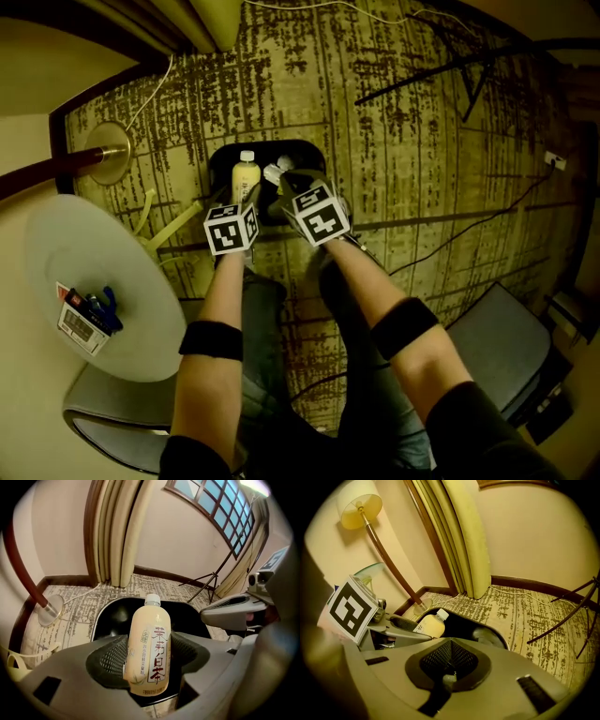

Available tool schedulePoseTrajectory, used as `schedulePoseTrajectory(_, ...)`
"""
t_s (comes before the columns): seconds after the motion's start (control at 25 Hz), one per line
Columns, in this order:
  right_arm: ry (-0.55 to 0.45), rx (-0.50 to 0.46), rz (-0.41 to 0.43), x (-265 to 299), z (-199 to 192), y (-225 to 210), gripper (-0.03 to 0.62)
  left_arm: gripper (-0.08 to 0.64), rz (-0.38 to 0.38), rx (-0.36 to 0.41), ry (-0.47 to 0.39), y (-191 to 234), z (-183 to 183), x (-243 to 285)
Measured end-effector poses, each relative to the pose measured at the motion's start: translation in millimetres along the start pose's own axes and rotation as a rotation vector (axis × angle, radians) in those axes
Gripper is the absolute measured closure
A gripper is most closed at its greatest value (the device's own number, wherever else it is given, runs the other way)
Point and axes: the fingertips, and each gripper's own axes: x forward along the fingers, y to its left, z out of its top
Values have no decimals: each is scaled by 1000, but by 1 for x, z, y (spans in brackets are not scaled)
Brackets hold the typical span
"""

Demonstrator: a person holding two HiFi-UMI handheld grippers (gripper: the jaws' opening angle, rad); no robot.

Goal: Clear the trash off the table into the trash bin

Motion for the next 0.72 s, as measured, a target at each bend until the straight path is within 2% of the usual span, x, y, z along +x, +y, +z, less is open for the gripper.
schedulePoseTrajectory(0.16, 18, 5, -5, 1, -8, -4, 592, 261, 12, 0, 18, 3, -8, 9)
schedulePoseTrajectory(0.28, 30, 4, -11, 0, -15, -5, 592, 168, 17, -5, 17, 3, -12, 10)
schedulePoseTrajectory(0.44, 36, 3, -20, -9, -8, -8, 592, 167, 23, 8, 9, 0, -6, 2)
schedulePoseTrajectory(0.6, 32, 0, -30, -34, 9, -3, 592, 174, 19, 15, -19, -14, 7, -30)
schedulePoseTrajectory(0.64, 28, -4, -33, -45, 15, 0, 592, 186, 15, 20, -37, -20, 14, -43)
schedulePoseTrajectory(0.72, 18, -15, -39, -69, 27, 5, 592, 251, 13, 37, -79, -37, 28, -75)
